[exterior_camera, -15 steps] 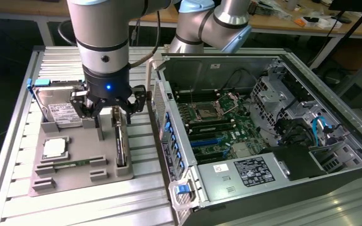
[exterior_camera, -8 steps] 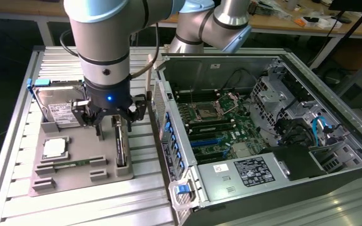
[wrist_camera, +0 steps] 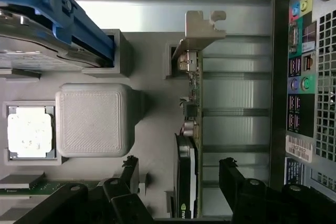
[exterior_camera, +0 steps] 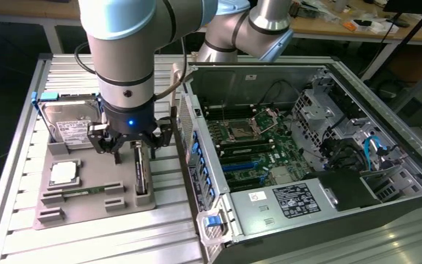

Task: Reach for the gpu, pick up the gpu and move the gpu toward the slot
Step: 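Pick up the gpu and move the gpu toward the slot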

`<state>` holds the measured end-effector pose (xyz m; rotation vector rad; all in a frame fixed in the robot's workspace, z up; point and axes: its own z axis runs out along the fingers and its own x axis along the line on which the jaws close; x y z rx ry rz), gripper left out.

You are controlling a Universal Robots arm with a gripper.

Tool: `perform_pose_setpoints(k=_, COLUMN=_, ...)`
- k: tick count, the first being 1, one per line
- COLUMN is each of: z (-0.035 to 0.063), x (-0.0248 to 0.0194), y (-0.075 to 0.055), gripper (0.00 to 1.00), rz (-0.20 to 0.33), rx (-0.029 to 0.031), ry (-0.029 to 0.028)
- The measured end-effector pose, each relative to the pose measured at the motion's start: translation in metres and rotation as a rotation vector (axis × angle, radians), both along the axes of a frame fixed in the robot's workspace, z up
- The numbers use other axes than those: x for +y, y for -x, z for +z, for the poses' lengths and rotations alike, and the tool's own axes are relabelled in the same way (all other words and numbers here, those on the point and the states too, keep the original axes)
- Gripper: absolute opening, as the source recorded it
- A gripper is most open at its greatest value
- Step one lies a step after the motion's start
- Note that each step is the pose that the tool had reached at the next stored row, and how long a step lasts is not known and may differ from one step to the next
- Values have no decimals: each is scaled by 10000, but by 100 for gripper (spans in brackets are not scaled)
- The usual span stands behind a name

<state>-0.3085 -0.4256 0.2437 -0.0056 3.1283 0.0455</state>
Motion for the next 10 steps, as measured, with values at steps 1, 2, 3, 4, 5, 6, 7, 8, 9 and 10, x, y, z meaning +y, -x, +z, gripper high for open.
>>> perform_pose_setpoints(k=1, z=-11, x=-10, y=0, gripper=72, rz=-8, rx=-1, ry=2)
perform_pose_setpoints(k=2, z=-25, x=-18, y=0, gripper=72, rz=-17, rx=-1, ry=6)
perform_pose_setpoints(k=3, z=-37, x=-20, y=-1, gripper=72, rz=-22, rx=-2, ry=6)
perform_pose_setpoints(k=4, z=-44, x=-20, y=-2, gripper=72, rz=-26, rx=0, ry=10)
perform_pose_setpoints(k=5, z=-44, x=-20, y=-2, gripper=72, rz=-26, rx=2, ry=14)
perform_pose_setpoints(k=6, z=-45, x=-21, y=-2, gripper=72, rz=-26, rx=1, ry=22)
perform_pose_setpoints(k=7, z=-45, x=-21, y=-2, gripper=72, rz=-25, rx=1, ry=22)
perform_pose_setpoints(k=8, z=-45, x=-21, y=-2, gripper=72, rz=-25, rx=0, ry=21)
perform_pose_setpoints(k=9, z=-46, x=-21, y=-2, gripper=72, rz=-25, rx=0, ry=21)
perform_pose_setpoints(k=10, z=-46, x=-21, y=-2, gripper=72, rz=-25, rx=0, ry=21)
